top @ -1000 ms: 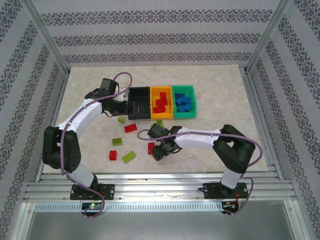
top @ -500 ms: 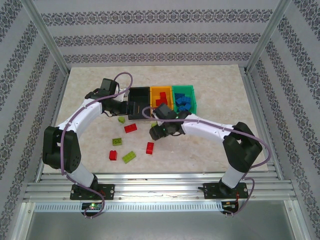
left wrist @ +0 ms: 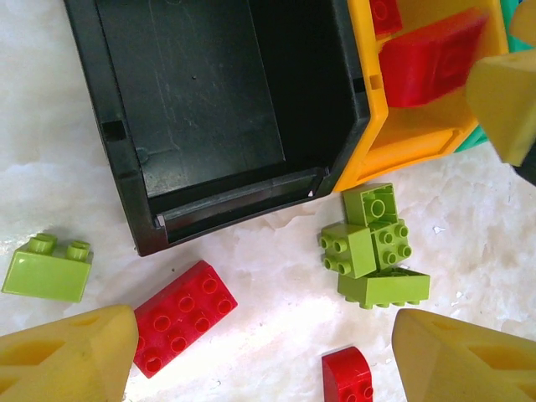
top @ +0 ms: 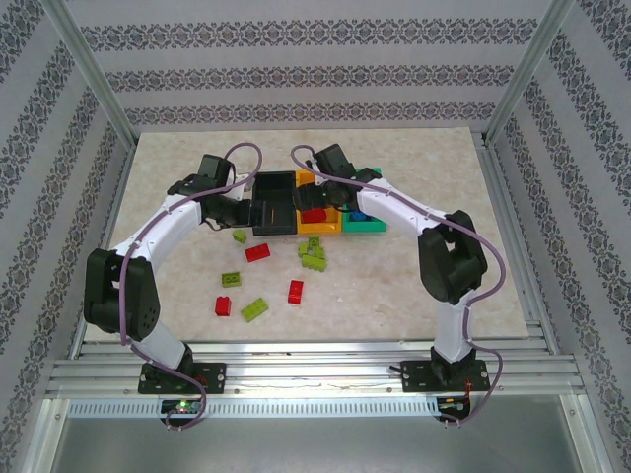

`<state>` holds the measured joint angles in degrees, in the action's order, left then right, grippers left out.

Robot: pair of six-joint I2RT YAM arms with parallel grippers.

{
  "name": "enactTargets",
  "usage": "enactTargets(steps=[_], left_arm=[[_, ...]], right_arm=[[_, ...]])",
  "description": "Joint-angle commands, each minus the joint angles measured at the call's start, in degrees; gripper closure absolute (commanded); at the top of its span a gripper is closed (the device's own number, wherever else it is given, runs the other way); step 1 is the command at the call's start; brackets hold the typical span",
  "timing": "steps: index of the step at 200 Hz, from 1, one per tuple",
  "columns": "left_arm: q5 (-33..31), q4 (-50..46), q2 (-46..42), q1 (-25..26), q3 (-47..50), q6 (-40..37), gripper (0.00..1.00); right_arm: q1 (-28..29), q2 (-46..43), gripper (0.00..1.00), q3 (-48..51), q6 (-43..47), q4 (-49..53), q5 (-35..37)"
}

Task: Sort the legos into containers by color
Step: Place the lego in the container, then pick up the lego from the middle-left of the table.

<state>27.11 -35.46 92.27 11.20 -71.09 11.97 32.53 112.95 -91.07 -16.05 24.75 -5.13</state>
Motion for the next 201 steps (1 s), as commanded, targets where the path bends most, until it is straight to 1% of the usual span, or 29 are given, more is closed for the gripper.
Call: enactTargets(steps=[1, 25, 59, 85, 104, 124, 152, 167, 189, 201], left_arm=[[-0.7, -0.8, 0.1, 0.6, -0.2, -1.2, 0.20], [-0.9, -0.5, -0.2, 0.6, 0.0, -1.1, 0.20], [-1.0, -0.6, 0.1, 0.7, 0.0, -1.1, 0.20], [-0.8, -0.7, 1.0, 0.7, -0.4, -1.3, 0.20], [-0.9, -0.9, 1.3, 0.7, -0.3, -1.3, 0.20], [-1.2, -0.5, 1.5, 0.7, -0.3, -1.5, 0.20], [-1.5, -1.1, 1.3, 0.8, -0.3, -1.4, 0.20], [-1.7, -0.4, 0.8, 0.8, 0.1, -1.3, 0.20], [-1.9, -1.0, 1.0, 0.8, -0.4, -1.4, 0.20], [-2.5, -0.9, 0.8, 0.9, -0.2, -1.1, 0.20]], right_arm=[[-0.4, -0.8, 0.22, 0.6, 0.8, -0.7, -2.2], [-0.5, -4.3, 0.21, 4.8, 1.6, -2.2, -2.6], [-0.5, -11.5, 0.20, 14.7, 2.8, -7.1, -2.6], [-0.4, -17.9, 0.20, 24.5, 2.9, -13.0, -2.8], [-0.4, -21.6, 0.22, 29.3, 3.0, -14.6, -1.9], [-0.4, -23.6, 0.23, 32.7, 3.3, -14.7, -0.8], [-0.4, -25.8, 0.24, 38.8, 3.1, -19.0, 0.4], [-0.3, -26.5, 0.24, 41.6, 3.0, -22.7, -0.1], [-0.2, -26.8, 0.24, 47.1, 1.9, -31.5, -1.2], [-0.2, -26.5, 0.25, 48.0, 0.9, -33.4, -2.3]])
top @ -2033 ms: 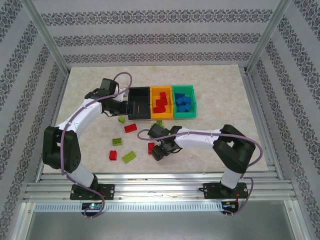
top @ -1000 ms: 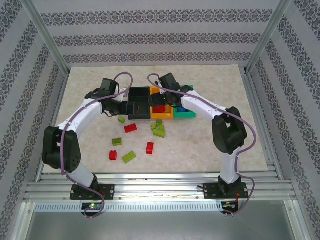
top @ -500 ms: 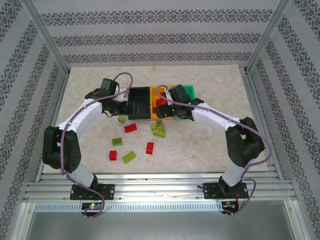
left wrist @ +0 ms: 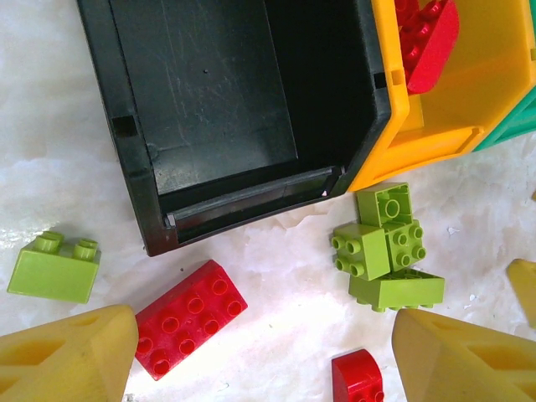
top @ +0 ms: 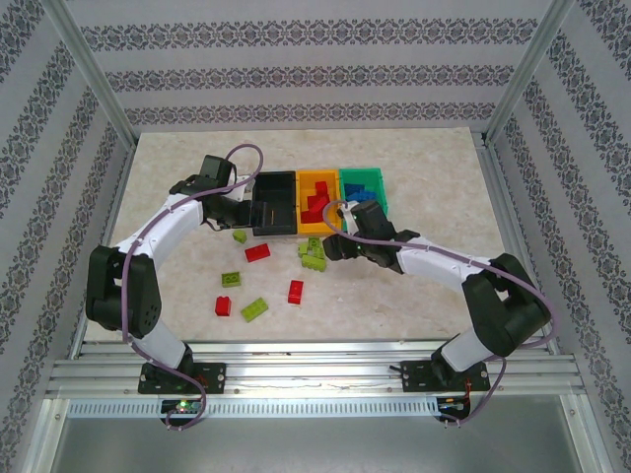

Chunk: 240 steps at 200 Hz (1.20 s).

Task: Sort the legos into containers by color
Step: Pick up the lego from the middle-left of the table.

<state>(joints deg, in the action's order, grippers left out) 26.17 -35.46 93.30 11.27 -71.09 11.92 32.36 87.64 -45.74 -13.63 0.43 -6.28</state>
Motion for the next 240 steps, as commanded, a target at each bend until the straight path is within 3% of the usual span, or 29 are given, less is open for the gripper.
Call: enactTargets(steps=[1, 55, 85, 115, 155, 218, 240], left_arm=[[-1.5, -0.8, -0.2, 0.8, -0.2, -1.0, 0.20], [-1.8, -1.1, -2.6, 1.3, 0.3, 1.2, 0.20], [2.6, -2.1, -3.9, 3.6, 3.4, 5.6, 0.22], [0.3, -1.5, -8.3, 9.0, 10.9, 11.4, 0.22], [-6.3, 1.1, -13.6, 19.9, 19.6, 20.2, 0.22], [-18.6, -0.8, -11.2, 30.4, 17.6, 27.1, 0.23], [-18.3, 2.8, -7.7, 31.8, 17.3, 28.2, 0.24]], right_arm=[[-0.1, -1.2, 0.25, 2.7, -1.6, -9.2, -1.2], [0.8, -1.7, 0.25, 3.4, -1.7, -10.4, -1.4], [0.8, -2.3, 0.25, 3.9, -2.2, -10.9, -1.5], [0.6, -2.2, 0.25, 4.1, -3.0, -11.3, -1.8], [0.4, -1.5, 0.25, 4.2, -4.1, -12.2, -2.4], [-0.7, -2.8, 0.24, 4.6, -3.8, -11.4, -1.5], [-1.9, -3.8, 0.24, 5.4, -4.3, -11.7, -1.7]])
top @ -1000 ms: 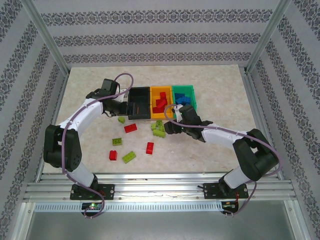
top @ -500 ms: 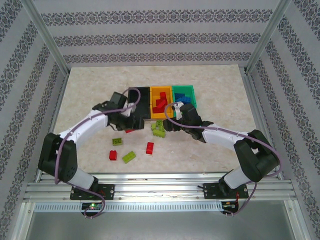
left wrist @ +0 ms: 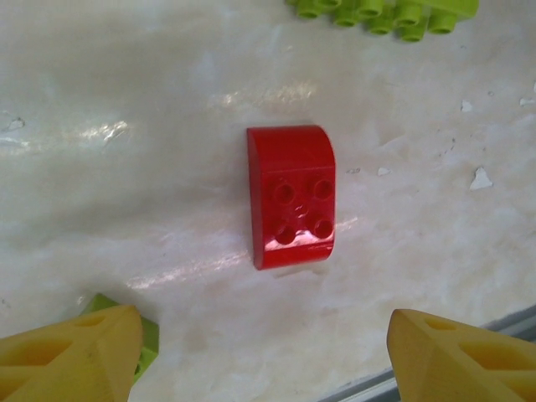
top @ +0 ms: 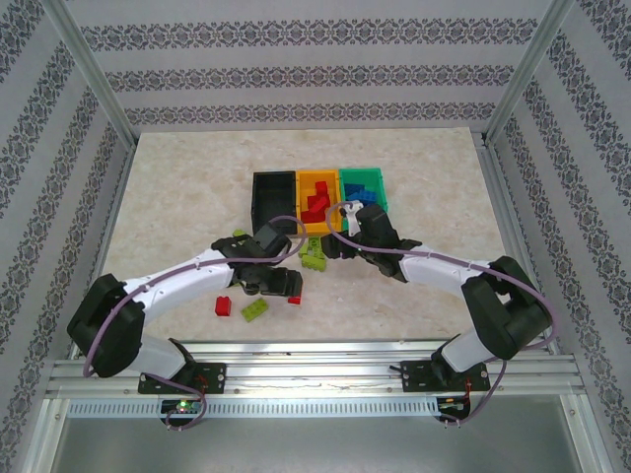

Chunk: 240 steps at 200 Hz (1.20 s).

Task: Sort the legos into containers by color
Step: Pick up the lego from the middle-left of the table.

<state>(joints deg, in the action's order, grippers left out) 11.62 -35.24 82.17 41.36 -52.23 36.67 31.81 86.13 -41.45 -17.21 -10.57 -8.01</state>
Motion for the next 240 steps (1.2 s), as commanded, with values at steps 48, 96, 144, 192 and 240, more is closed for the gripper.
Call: enactTargets(steps=[48, 96, 144, 192, 240], left_arm=[[-3.3, -2.5, 15.4, 3.8, -10.3, -0.5, 0.28], [-4.3, -4.2, 20.9, 5.1, -13.8, -1.0, 0.37], [-5.2, -7.8, 22.8, 5.2, -16.1, -2.1, 0.53], [-6.9, -9.3, 22.0, 5.2, -17.8, -2.7, 0.69], [-6.7, -9.0, 22.2, 4.7, -23.4, -3.7, 0.70]], right_arm=[[-2.6, -6.5, 0.23, 3.2, 0.1, -0.2, 3.4], [-3.7, -8.2, 0.23, 4.2, -0.5, -0.6, 3.2], [-4.4, -9.5, 0.23, 5.0, -1.0, -1.0, 2.8], [-5.0, -10.3, 0.23, 5.6, -1.5, -1.4, 2.6], [-5.5, -10.6, 0.23, 6.1, -2.5, -2.2, 1.9]])
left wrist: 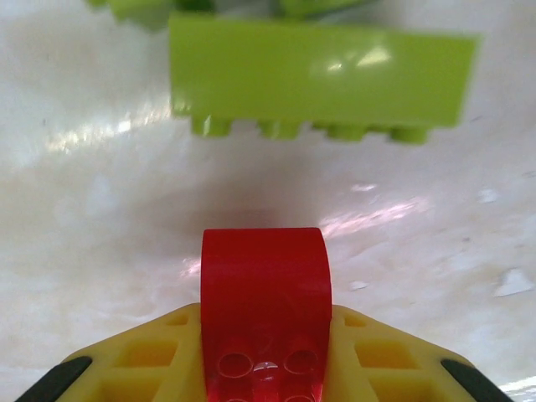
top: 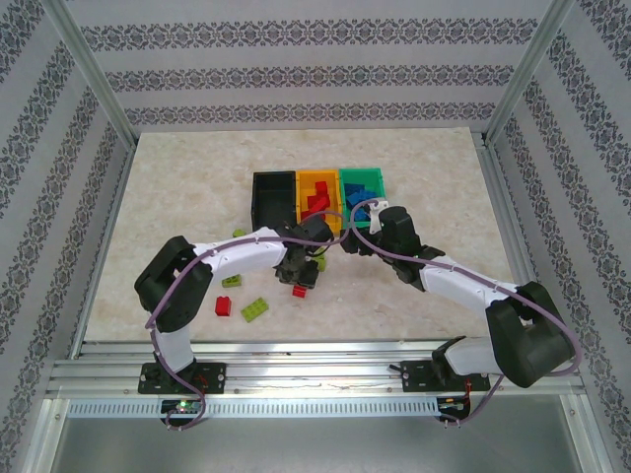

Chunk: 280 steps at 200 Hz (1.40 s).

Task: Sort the legos into containers by color
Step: Pick up the lego from the middle-left of the table, then place the lego in the container.

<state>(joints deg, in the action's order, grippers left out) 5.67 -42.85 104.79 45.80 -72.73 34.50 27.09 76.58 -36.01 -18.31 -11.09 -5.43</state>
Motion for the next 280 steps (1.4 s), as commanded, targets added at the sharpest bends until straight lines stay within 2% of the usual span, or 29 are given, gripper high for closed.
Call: enactTargets(steps=[1, 34, 73, 128, 175, 230, 280], left_arm=[[-0.7, -1.3, -0.3, 0.3, -3.0, -1.5, 0.70], [0.9, -0.7, 0.9, -2.5, -8.7, -3.6, 0.70], [3.2, -4.6, 6.3, -8.3, -21.3, -7.9, 0.70], [5.7, -10.2, 20.7, -11.7, -41.0, -12.2, 0.70], [3.9, -17.7, 31.9, -13.2, -57.1, -14.6, 0.69], [-5.3, -23.6, 34.2, -16.1, -65.0, -17.2, 0.67], [-1.4, -20.5, 34.0, -15.5, -65.5, -16.4, 0.63]], right_arm=[[-0.8, -1.1, 0.23, 0.7, -1.4, -1.7, -0.7], [-1.4, -2.0, 0.23, 2.1, -2.4, -3.3, -0.9], [-2.2, -2.7, 0.23, 4.7, -6.1, -7.9, -2.9], [-3.1, -3.0, 0.24, 6.4, -8.5, -10.4, -3.7], [-3.1, -2.7, 0.23, 6.4, -8.7, -10.9, -4.0], [-3.3, -3.1, 0.23, 6.6, -9.0, -10.9, -4.3], [-3.4, -1.5, 0.23, 6.3, -9.7, -11.8, -5.4]])
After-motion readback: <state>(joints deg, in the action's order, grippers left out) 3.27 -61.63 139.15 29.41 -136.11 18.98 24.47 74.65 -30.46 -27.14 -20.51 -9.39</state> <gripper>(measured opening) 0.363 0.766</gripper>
